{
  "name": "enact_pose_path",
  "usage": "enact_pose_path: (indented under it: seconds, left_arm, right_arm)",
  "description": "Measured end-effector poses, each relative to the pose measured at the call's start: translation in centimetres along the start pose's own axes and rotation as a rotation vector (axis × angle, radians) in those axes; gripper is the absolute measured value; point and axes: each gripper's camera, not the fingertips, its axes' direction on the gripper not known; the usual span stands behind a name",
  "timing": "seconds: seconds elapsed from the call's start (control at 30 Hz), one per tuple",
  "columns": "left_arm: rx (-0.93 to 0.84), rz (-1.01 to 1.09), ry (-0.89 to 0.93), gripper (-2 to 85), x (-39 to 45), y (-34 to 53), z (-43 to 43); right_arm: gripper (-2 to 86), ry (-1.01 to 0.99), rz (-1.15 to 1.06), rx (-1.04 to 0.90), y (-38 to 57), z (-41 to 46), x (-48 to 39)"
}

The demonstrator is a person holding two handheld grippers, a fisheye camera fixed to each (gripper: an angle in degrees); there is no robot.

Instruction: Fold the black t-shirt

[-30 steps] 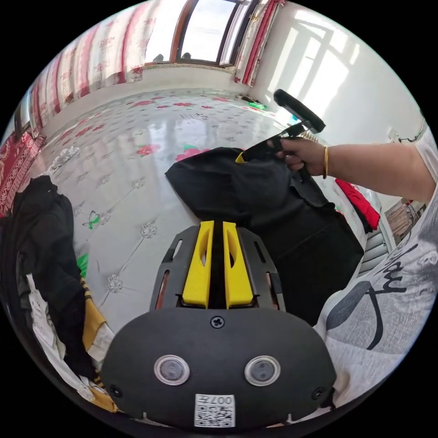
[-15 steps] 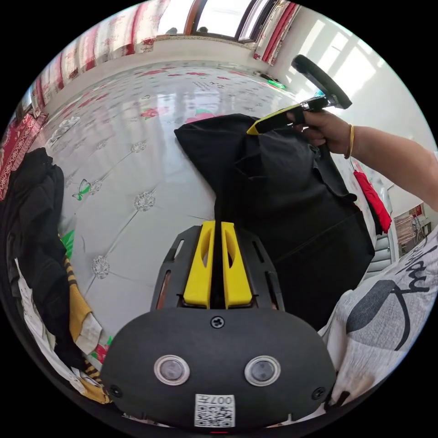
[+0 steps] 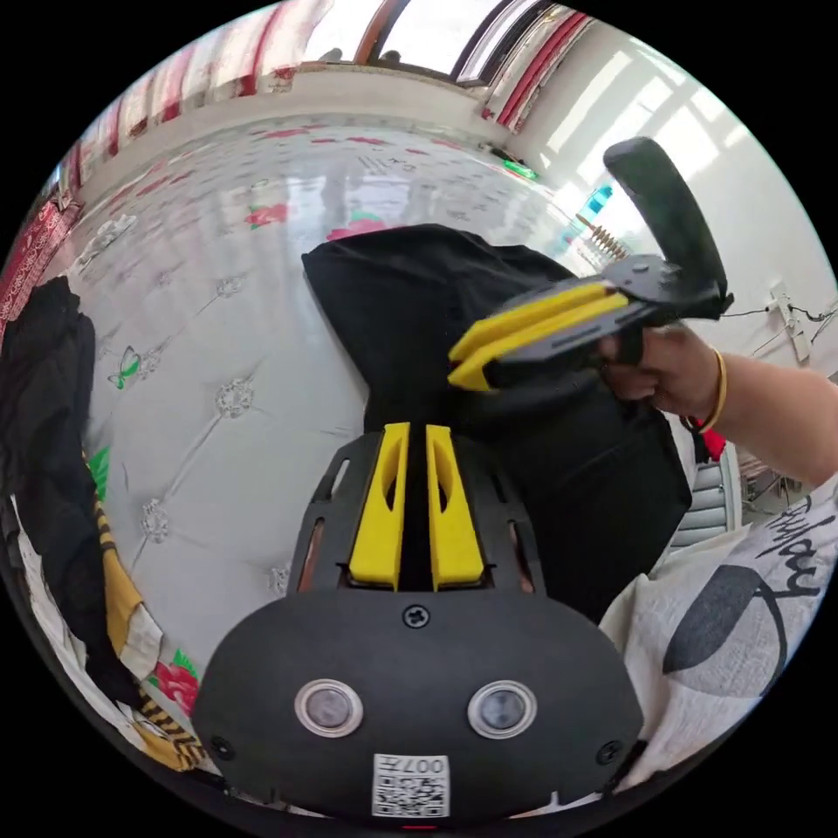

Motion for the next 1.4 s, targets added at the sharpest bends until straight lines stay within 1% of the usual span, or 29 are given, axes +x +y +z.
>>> enact_pose_path:
  seconds: [0.07, 0.1, 0.13, 0.17, 0.23, 0.27, 0.33, 0.37, 0.4, 0.43, 0.47, 0.53, 0.6, 0.73, 0.77, 0.8, 0.83, 0.87, 0.9, 0.97, 1.07, 1.13, 1.2, 1.3, 1.4]
  left_arm:
    - [0.024, 0.025, -0.022, 6.3, 0.4, 0.2, -1.5]
    - [0.059, 0.040, -0.043, 6.5, 0.6, 0.8, -2.9]
    - [0.071, 0.040, -0.050, 6.5, 0.6, 1.1, -3.5]
    - [0.077, 0.022, -0.058, 6.5, 0.3, 1.8, -4.6]
    - [0.067, -0.038, -0.056, 6.6, -0.5, 3.3, -5.7]
    - [0.059, -0.091, -0.049, 6.8, -1.1, 4.6, -6.3]
    - [0.035, -0.169, -0.040, 7.2, -2.1, 6.8, -6.9]
    - [0.011, -0.213, -0.035, 7.6, -2.5, 8.4, -7.1]
    - [-0.018, -0.242, -0.031, 7.9, -2.7, 9.8, -7.2]
    - [-0.033, -0.253, -0.028, 8.1, -2.7, 10.4, -7.3]
    - [-0.058, -0.265, -0.020, 8.5, -2.6, 11.5, -7.4]
    - [-0.081, -0.274, 0.004, 9.2, -2.3, 12.5, -7.5]
    - [-0.107, -0.274, 0.037, 10.1, -1.8, 12.9, -7.3]
    - [-0.184, -0.219, 0.009, 11.0, -0.6, 11.7, -5.7]
    - [-0.206, -0.188, -0.029, 10.7, 0.1, 11.3, -5.2]
    - [-0.214, -0.145, -0.117, 9.9, 0.9, 10.9, -4.9]
    - [-0.225, -0.118, -0.174, 8.6, 1.4, 10.7, -4.8]
    - [-0.237, -0.035, -0.213, 6.0, 2.4, 10.2, -4.6]
    - [-0.259, 0.002, -0.219, 3.0, 3.0, 9.7, -4.4]
    - [-0.291, 0.033, -0.238, 0.8, 3.2, 9.1, -4.3]
    - [-0.256, -0.037, -0.162, -0.2, 2.0, 8.9, -5.7]
    - [-0.209, -0.085, -0.095, -0.5, 1.0, 9.2, -7.4]
    - [-0.164, -0.068, -0.038, -0.6, 0.8, 9.6, -10.1]
    - [-0.151, -0.046, 0.014, -0.7, 0.8, 9.8, -13.3]
    - [-0.143, -0.087, 0.096, -0.7, -0.2, 9.4, -15.8]
  right_arm:
    - [5.7, 0.065, 0.031, 0.088, 2.4, -0.6, -0.3]
    - [5.8, 0.089, 0.103, 0.137, 4.3, -1.8, 0.0]
    - [6.0, 0.058, 0.142, 0.221, 6.7, -3.4, 0.3]
    - [6.1, 0.037, 0.159, 0.254, 8.1, -4.2, 0.5]
    - [6.3, 0.034, 0.248, 0.350, 15.2, -6.7, 1.1]
    - [6.4, 0.049, 0.281, 0.364, 17.2, -7.0, 1.3]
    - [6.9, 0.085, 0.444, 0.370, 26.4, -7.2, 2.1]
    - [7.1, 0.095, 0.490, 0.363, 28.7, -7.0, 2.3]
    - [7.4, 0.117, 0.588, 0.347, 33.6, -6.4, 2.5]
    - [7.7, 0.126, 0.685, 0.327, 38.3, -5.5, 2.4]
    - [7.9, 0.125, 0.732, 0.319, 40.5, -5.0, 2.4]
    - [8.3, 0.089, 0.877, 0.303, 47.8, -2.8, 1.7]
    - [8.4, 0.066, 0.925, 0.304, 51.3, -1.1, 1.0]
    - [8.0, 0.036, 0.904, 0.251, 53.3, 3.1, 0.9]
    - [7.9, 0.032, 0.895, 0.225, 53.3, 3.8, 1.1]
    - [7.3, 0.112, 0.899, 0.199, 53.3, 4.5, 0.9]
    - [6.4, 0.186, 0.895, 0.139, 53.3, 5.2, 0.8]
    - [5.8, 0.202, 0.879, 0.130, 53.3, 5.4, 0.7]
    - [4.6, 0.218, 0.860, 0.103, 53.5, 5.9, 0.7]
    - [2.8, 0.194, 0.800, 0.100, 53.9, 6.5, 0.4]
    - [0.7, 0.153, 0.791, 0.150, 55.8, 6.6, 0.4]
    - [0.1, 0.103, 0.815, 0.241, 58.2, 5.9, 0.4]
    - [0.0, 0.069, 0.818, 0.305, 60.1, 5.2, 0.1]
    - [-0.2, -0.006, 0.803, 0.384, 62.8, 4.2, -0.5]
    - [-0.2, -0.079, 0.791, 0.423, 64.7, 3.6, -0.8]
